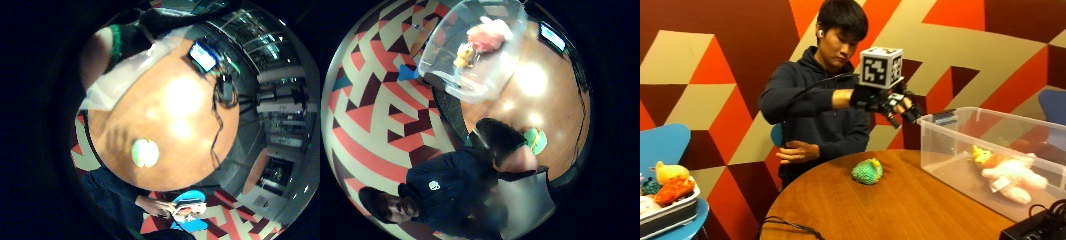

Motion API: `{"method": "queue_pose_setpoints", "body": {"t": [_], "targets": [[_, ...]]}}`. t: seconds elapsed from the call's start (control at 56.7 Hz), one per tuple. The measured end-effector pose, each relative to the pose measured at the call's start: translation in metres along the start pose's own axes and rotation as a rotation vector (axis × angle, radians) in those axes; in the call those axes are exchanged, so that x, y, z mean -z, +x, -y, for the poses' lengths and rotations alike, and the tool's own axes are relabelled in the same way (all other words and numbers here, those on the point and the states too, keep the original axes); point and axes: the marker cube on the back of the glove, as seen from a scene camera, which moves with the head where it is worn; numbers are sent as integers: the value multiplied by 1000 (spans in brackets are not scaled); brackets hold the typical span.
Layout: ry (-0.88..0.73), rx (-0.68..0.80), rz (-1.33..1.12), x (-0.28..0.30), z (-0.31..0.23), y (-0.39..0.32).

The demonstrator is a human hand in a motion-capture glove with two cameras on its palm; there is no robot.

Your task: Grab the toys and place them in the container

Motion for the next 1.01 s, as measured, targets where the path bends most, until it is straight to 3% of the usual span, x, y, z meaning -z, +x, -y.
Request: {"method": "queue_pose_setpoints", "body": {"t": [0.123, 0.3, 0.423, 0.494, 0.741, 1.005], "targets": [[-106, -60, 178, -60, -32, 16], [-259, -125, 115, -166, -51, 15], [10, -105, 21, -178, -46, 9], [71, -71, 8, -176, -39, 11], [127, -33, 145, -102, -13, 6], [347, 20, 146, 47, 24, -10]]}}
